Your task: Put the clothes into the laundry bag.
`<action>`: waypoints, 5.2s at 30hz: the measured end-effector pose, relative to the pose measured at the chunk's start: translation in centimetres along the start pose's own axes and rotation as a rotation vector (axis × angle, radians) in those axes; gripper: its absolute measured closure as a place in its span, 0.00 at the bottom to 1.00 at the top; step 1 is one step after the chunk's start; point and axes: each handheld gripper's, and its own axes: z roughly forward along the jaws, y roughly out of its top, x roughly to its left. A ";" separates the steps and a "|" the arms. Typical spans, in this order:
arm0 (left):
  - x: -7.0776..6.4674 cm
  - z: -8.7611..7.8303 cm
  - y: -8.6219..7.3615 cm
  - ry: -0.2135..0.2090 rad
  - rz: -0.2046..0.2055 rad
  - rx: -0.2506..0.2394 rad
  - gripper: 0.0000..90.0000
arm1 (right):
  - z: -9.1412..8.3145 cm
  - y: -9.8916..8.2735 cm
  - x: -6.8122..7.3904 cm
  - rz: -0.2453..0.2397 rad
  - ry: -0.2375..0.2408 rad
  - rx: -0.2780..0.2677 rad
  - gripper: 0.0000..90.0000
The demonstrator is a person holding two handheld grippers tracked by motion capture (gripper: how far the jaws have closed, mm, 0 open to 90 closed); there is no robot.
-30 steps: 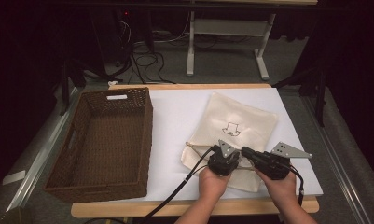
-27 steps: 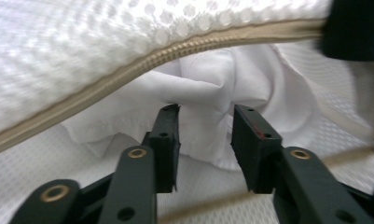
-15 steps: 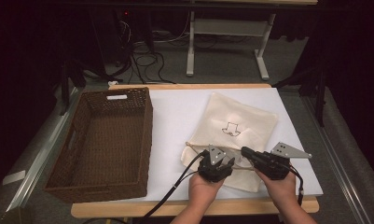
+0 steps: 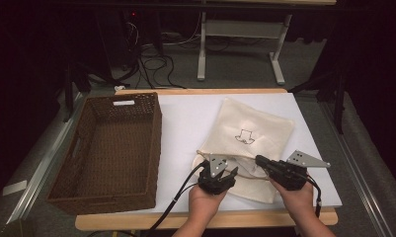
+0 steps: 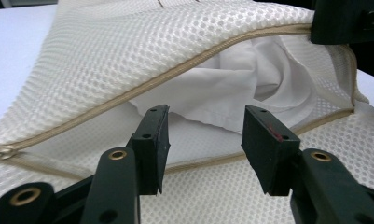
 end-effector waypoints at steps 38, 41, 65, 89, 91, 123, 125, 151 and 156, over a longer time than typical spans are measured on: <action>4.2 -8.2 -3.8 0.072 -0.002 -0.004 0.39 | -1.1 -0.8 0.5 -0.013 -0.004 0.026 0.98; 4.2 -8.1 -3.9 0.069 0.003 0.000 0.39 | -1.2 -1.4 0.6 -0.016 -0.008 0.056 0.98; 4.4 -8.2 -4.0 0.082 -0.007 -0.012 0.38 | 2.5 -4.7 1.2 -0.058 -0.022 0.332 0.97; 4.4 -8.0 -4.1 0.092 -0.003 -0.001 0.37 | 3.1 -4.7 -0.8 -0.033 -0.145 0.378 0.96; 4.5 -8.0 -4.1 0.091 -0.004 0.000 0.37 | 2.9 -4.7 -1.2 -0.010 -0.152 0.375 0.96; 4.4 -7.8 -4.1 0.098 0.010 0.007 0.37 | 0.5 -3.1 -0.1 -0.020 -0.083 0.243 0.77; 4.4 -7.7 -4.0 0.095 0.011 0.006 0.37 | -0.3 -2.8 -0.3 -0.015 -0.100 0.216 0.74; 3.5 -5.4 -2.7 0.024 0.041 0.002 0.37 | -3.0 -6.4 -3.7 0.184 -0.300 0.328 0.34; 3.7 -5.5 -2.8 0.032 0.034 0.005 0.37 | -2.7 -6.5 -2.9 0.126 -0.273 0.339 0.52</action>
